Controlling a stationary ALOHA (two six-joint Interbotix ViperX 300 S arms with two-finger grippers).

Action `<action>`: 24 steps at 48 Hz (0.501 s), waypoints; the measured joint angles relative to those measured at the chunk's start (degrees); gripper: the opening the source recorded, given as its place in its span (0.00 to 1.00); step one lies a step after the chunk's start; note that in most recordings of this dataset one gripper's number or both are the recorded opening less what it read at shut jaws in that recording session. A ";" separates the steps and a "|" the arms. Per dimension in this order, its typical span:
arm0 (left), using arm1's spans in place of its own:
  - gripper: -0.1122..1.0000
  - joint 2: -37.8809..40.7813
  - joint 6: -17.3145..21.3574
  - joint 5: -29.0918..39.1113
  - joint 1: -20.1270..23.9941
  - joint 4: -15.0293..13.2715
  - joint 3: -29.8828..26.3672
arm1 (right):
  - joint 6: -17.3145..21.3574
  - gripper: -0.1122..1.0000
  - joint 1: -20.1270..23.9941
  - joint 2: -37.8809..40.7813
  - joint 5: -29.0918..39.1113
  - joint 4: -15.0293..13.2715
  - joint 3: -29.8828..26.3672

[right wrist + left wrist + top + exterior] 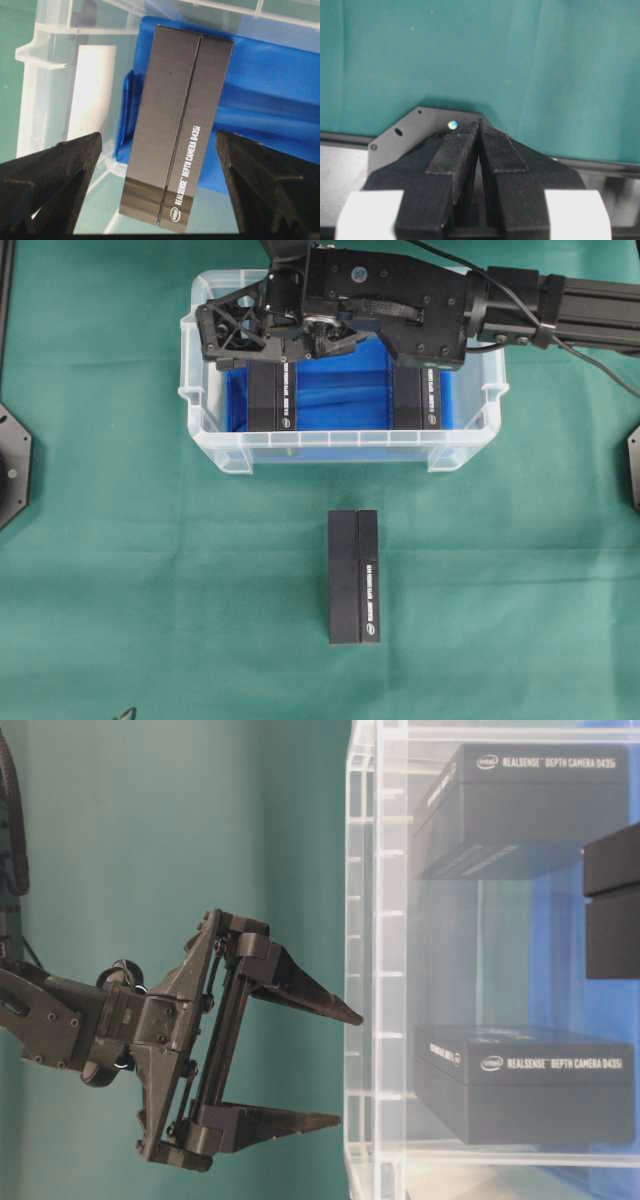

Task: Take the box out of the case with the right arm.
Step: 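Move the right gripper over the left black box in the case, then lower the right gripper onto the left box and close it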

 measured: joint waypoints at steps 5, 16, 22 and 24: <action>0.10 0.00 0.00 0.00 0.00 0.00 0.00 | 0.00 0.95 0.00 0.00 0.00 0.62 0.00; 0.10 0.00 0.00 0.09 0.00 0.00 0.00 | 0.00 0.95 0.09 0.18 0.00 1.14 0.00; 0.10 0.00 0.00 0.09 0.00 0.00 0.00 | 0.00 0.95 0.09 0.18 0.00 1.23 0.00; 0.10 0.00 0.00 0.00 0.00 0.00 0.00 | 0.00 0.95 0.18 0.18 0.00 1.32 0.00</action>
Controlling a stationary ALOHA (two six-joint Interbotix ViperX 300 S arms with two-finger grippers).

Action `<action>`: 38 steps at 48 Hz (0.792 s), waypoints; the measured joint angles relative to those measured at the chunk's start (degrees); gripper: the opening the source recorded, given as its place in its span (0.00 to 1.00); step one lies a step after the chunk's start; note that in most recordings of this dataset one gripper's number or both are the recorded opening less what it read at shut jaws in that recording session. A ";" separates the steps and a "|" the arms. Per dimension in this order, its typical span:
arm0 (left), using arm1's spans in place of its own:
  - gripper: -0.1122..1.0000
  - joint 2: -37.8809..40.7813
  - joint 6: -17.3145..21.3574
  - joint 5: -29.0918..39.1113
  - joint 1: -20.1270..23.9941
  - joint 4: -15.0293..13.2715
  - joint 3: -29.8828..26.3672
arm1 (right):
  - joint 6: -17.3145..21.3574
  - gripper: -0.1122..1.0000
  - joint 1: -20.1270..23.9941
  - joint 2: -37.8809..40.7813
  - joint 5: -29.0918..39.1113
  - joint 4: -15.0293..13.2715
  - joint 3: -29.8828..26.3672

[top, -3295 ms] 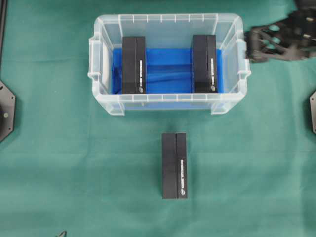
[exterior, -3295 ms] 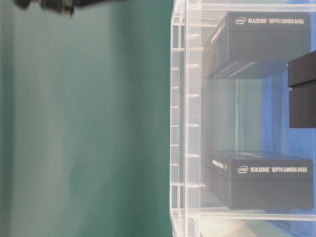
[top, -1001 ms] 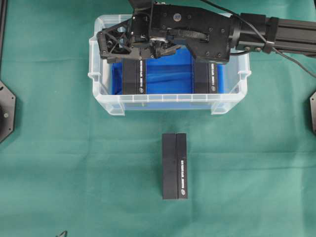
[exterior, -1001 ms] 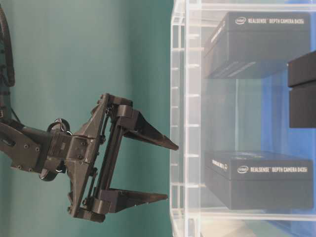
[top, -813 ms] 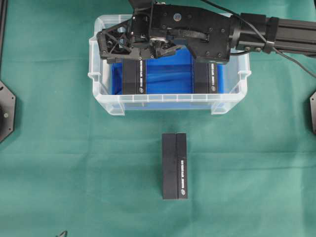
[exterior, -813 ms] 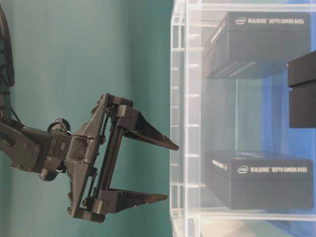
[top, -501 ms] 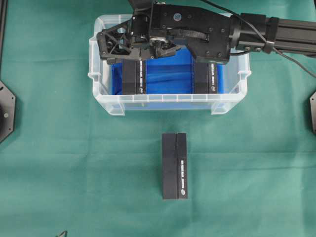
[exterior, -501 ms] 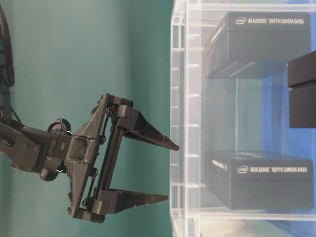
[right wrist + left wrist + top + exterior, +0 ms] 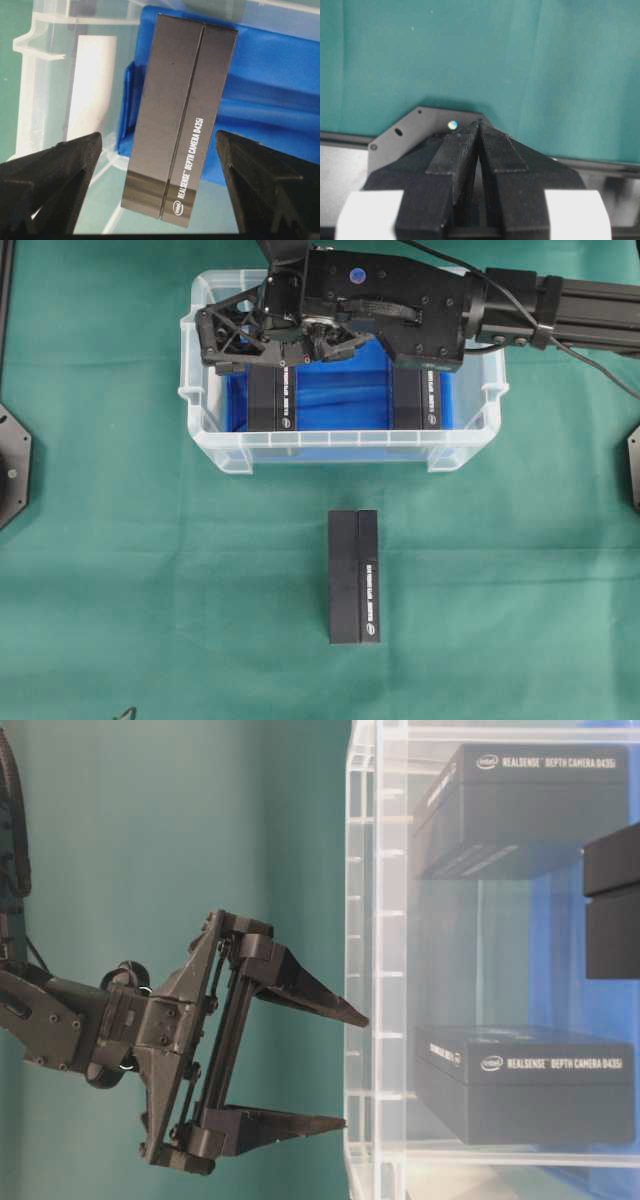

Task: Take the box out of the case with the right arm.
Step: 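Lower the right gripper onto the left box and close it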

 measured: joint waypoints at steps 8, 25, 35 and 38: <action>0.10 0.00 0.00 0.09 0.00 0.00 0.00 | 0.00 0.95 0.00 0.09 0.00 0.53 0.00; 0.10 0.00 0.00 0.09 0.00 0.00 0.00 | 0.00 0.95 0.00 0.00 0.00 0.79 0.00; 0.10 0.00 0.00 0.09 0.00 0.00 0.00 | 0.00 0.95 0.00 0.79 0.00 0.79 0.00; 0.10 0.00 0.00 0.09 0.00 0.00 -0.09 | 0.00 0.95 0.09 1.32 0.00 0.79 0.09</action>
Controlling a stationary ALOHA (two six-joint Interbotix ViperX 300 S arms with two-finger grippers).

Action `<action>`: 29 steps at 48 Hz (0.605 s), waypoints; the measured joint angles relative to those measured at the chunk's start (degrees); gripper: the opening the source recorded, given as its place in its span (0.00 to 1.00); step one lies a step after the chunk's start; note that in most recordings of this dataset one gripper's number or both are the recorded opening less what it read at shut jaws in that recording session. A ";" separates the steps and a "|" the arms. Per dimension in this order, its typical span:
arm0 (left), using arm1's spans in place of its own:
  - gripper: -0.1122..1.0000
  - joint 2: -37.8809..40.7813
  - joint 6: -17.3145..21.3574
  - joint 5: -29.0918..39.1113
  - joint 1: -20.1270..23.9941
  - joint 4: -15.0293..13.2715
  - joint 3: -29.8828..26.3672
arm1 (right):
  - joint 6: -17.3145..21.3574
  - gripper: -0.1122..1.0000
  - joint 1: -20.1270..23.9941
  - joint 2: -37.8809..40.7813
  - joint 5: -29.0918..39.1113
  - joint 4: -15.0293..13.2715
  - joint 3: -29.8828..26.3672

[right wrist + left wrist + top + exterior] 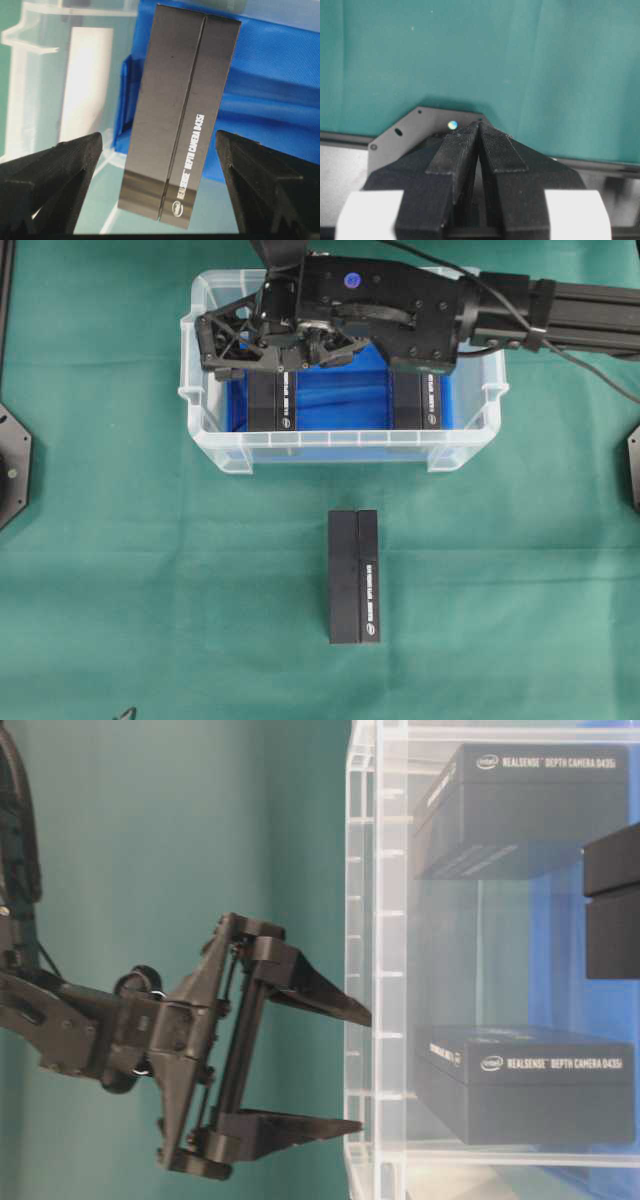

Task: Take the box out of the case with the right arm.
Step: 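Lower the right gripper onto the left box and close it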

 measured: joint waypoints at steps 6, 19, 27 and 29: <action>0.10 0.00 0.00 0.00 0.00 0.00 0.09 | 0.00 0.95 0.00 0.70 -0.44 0.00 0.62; 0.10 0.00 -0.18 0.00 0.00 0.00 0.09 | -0.09 0.95 -0.26 2.46 -3.60 0.09 3.43; 0.10 0.00 -0.26 0.00 0.00 0.00 0.09 | 0.09 0.95 -0.35 3.25 -5.54 0.70 4.75; 0.10 0.00 -0.18 0.00 0.00 0.00 0.00 | 0.00 0.95 -0.35 3.34 -6.06 0.97 5.01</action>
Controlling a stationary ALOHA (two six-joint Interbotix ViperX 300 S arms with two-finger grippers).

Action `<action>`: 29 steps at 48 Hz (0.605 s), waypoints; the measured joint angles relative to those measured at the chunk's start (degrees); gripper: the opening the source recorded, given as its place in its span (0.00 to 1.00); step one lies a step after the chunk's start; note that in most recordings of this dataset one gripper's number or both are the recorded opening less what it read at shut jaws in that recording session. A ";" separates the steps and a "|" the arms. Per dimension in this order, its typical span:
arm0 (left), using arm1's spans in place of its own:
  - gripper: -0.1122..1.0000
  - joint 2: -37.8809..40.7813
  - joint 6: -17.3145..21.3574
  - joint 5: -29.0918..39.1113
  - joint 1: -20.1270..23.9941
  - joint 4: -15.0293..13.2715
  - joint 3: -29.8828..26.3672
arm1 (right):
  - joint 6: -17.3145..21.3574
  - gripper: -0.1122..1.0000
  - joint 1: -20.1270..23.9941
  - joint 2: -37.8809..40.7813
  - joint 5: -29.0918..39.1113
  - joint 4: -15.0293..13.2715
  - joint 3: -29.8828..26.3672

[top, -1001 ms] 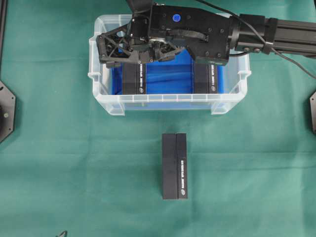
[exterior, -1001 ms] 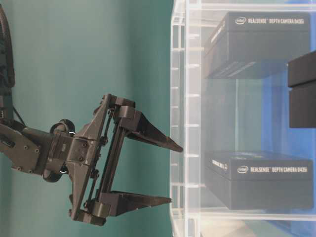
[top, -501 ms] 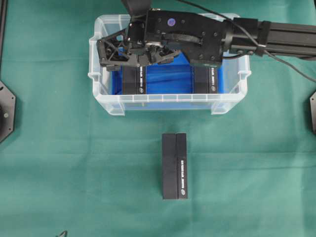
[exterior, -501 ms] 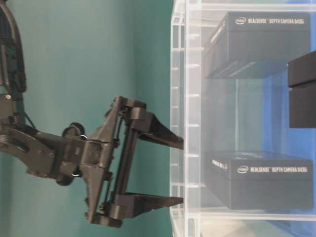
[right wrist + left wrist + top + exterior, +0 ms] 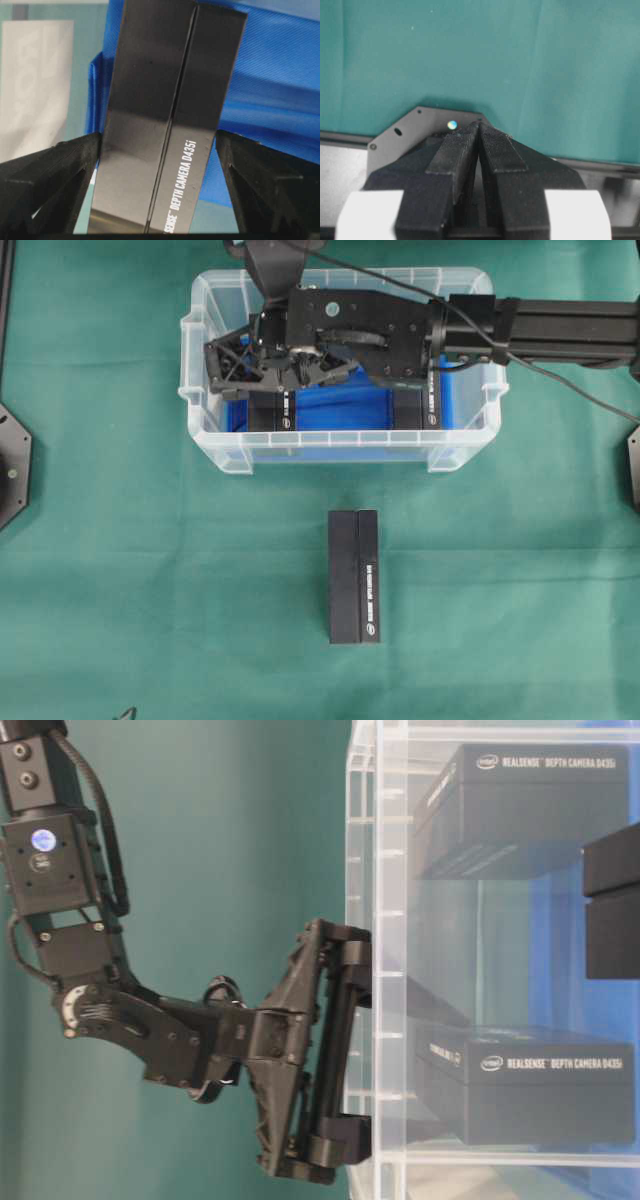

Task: Take the box out of the case with the right arm.
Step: 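Lower the right gripper onto the left box and close it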

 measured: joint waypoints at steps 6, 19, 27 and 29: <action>0.10 0.00 0.00 0.00 0.00 0.00 0.09 | 0.09 0.95 -0.09 0.62 -0.97 0.70 0.62; 0.10 0.09 0.00 0.00 0.00 0.00 0.09 | 0.09 0.95 -0.09 1.23 -1.49 2.11 0.88; 0.10 0.09 0.00 -0.09 0.00 0.00 0.09 | 0.09 0.95 -0.09 1.32 -2.02 2.46 0.97; 0.10 0.00 -0.09 0.00 0.00 0.00 0.09 | 0.09 0.95 -0.09 1.41 -2.11 2.64 0.97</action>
